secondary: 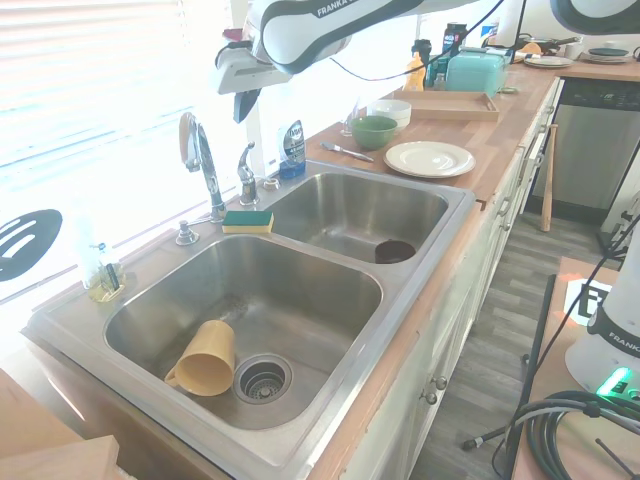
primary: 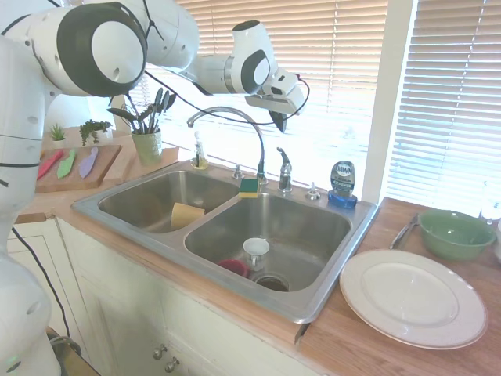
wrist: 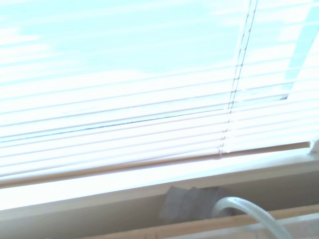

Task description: Turn off the faucet

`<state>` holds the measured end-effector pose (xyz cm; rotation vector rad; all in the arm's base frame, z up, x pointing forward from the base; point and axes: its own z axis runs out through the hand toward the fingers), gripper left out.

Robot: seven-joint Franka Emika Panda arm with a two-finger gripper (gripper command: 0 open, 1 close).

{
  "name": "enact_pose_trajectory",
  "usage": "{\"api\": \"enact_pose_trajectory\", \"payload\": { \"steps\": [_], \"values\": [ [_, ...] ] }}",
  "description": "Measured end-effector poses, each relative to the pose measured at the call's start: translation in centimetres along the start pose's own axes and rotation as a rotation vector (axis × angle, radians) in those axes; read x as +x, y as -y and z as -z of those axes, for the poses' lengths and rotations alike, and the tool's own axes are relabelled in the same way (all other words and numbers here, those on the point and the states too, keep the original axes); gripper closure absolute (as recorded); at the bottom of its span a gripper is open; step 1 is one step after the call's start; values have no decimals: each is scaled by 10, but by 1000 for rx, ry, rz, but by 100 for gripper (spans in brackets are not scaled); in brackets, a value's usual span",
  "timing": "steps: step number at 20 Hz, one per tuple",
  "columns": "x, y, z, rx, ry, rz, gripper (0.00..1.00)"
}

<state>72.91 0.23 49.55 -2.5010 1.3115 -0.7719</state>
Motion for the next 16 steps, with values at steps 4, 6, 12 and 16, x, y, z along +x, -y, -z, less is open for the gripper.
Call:
{"api": "enact_pose_trajectory", "payload": {
  "steps": [4,6,12,16],
  "values": [
    [8,3,-16,-9,5,-17,100],
    [9,3,-22,-17,10,-21,100],
    [10,-1,-45,-38,30,-39,100],
    [8,-3,-54,-43,42,-46,100]
  ]
}}
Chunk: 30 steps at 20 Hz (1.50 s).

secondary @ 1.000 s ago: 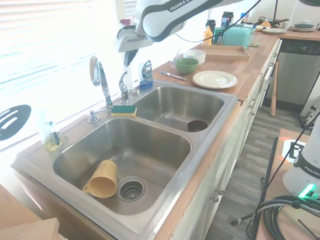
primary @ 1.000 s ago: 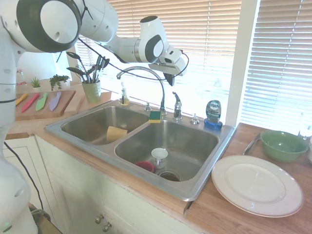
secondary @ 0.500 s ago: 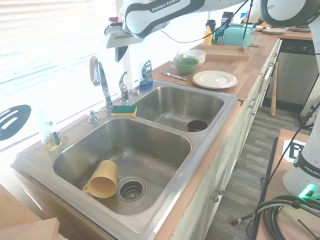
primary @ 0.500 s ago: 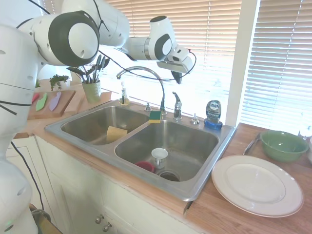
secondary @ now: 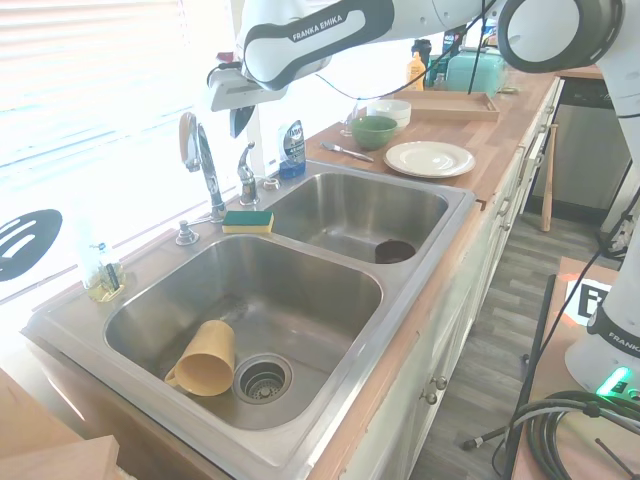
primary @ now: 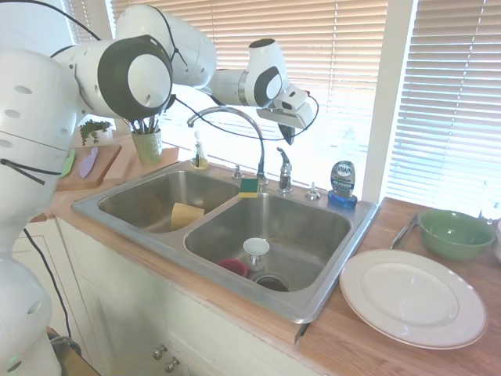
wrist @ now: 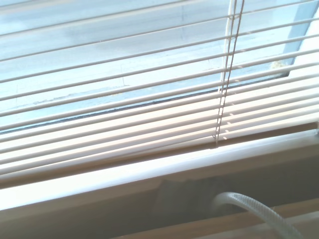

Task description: Turn off the faucet

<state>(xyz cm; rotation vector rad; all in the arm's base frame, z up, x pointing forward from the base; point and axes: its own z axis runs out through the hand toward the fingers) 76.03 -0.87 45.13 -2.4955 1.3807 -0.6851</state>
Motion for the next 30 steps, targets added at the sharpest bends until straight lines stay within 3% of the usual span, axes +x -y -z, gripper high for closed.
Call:
{"api": "enact_pose_trajectory", "payload": {
  "steps": [4,10,14,21,30],
  "values": [
    [-2,-3,-3,-29,21,0,100],
    [-11,-11,2,-157,118,-3,100],
    [-14,-14,14,-202,150,-1,100],
    [-26,-37,21,-253,186,-1,100],
    [-38,-57,7,-280,205,3,100]
  ]
}}
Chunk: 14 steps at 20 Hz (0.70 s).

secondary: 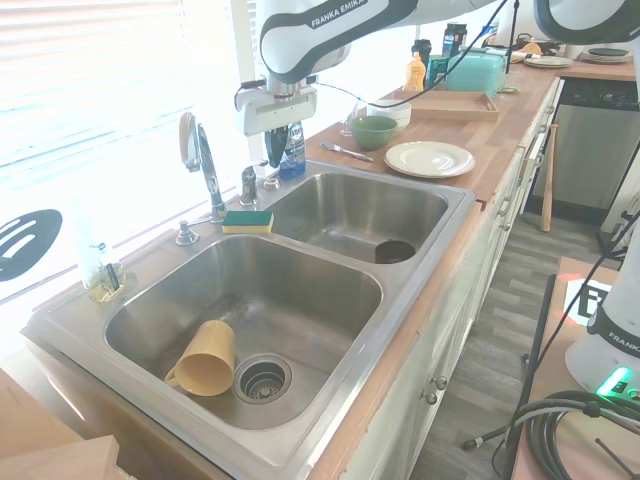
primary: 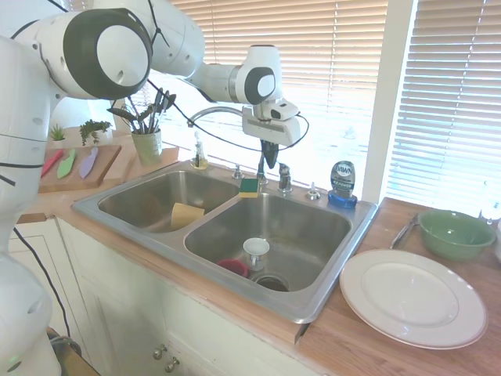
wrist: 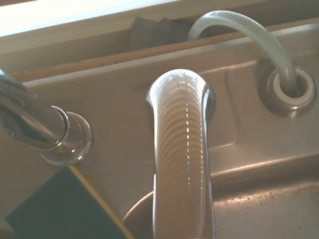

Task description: Turn off the faucet

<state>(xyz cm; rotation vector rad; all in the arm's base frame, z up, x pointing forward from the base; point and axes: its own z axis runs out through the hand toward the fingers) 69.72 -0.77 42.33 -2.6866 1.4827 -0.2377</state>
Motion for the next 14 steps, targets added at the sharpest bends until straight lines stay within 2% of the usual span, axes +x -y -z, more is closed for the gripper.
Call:
{"api": "enact_pose_trajectory", "payload": {
  "steps": [6,14],
  "values": [
    [-11,-13,-3,-54,33,6,100],
    [-51,-73,17,-113,82,9,100]
  ]
}}
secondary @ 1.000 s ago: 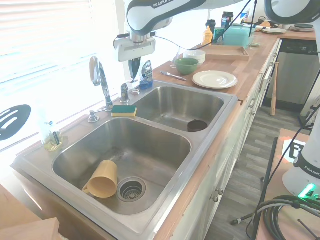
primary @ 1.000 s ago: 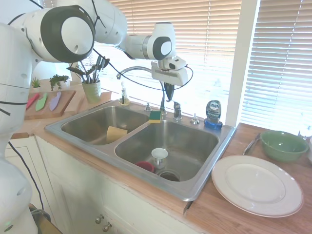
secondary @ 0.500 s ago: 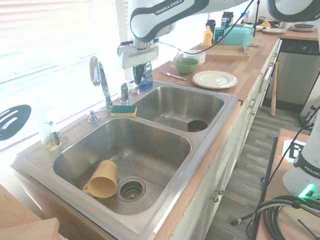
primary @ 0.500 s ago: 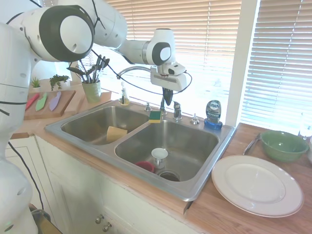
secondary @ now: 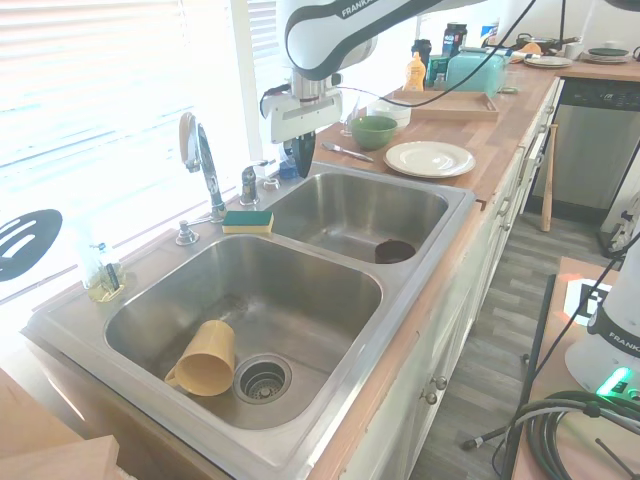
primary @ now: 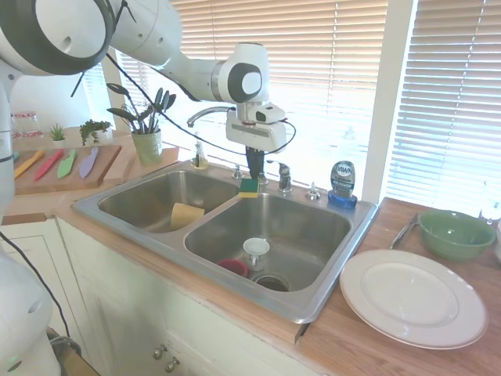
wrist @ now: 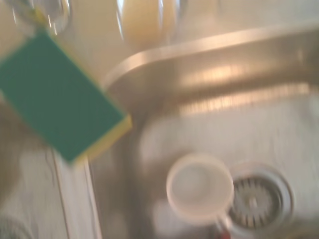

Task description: Turn off the faucet

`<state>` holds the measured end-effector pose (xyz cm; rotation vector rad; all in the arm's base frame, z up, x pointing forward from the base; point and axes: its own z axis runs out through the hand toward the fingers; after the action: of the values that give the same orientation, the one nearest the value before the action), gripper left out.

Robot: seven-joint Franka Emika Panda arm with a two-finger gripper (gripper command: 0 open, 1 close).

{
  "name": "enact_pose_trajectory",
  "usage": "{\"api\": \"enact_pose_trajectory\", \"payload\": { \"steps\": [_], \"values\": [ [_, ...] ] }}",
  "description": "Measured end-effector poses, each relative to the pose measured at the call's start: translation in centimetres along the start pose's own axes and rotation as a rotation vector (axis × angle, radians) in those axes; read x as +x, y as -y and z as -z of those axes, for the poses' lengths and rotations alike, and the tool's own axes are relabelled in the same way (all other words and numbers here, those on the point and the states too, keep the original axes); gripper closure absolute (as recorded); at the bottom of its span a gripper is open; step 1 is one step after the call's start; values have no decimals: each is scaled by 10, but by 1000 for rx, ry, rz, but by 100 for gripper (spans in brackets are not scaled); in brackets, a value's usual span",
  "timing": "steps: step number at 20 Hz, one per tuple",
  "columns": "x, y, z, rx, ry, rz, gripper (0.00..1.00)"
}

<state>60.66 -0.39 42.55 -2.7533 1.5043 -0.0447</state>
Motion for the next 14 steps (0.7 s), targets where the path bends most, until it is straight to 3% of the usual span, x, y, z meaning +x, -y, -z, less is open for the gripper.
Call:
{"api": "enact_pose_trajectory", "payload": {
  "steps": [11,12,14],
  "values": [
    [-72,-79,18,-50,46,13,100],
    [-76,-85,20,-52,46,12,0],
    [-84,-98,26,-58,47,6,0]
  ]
}}
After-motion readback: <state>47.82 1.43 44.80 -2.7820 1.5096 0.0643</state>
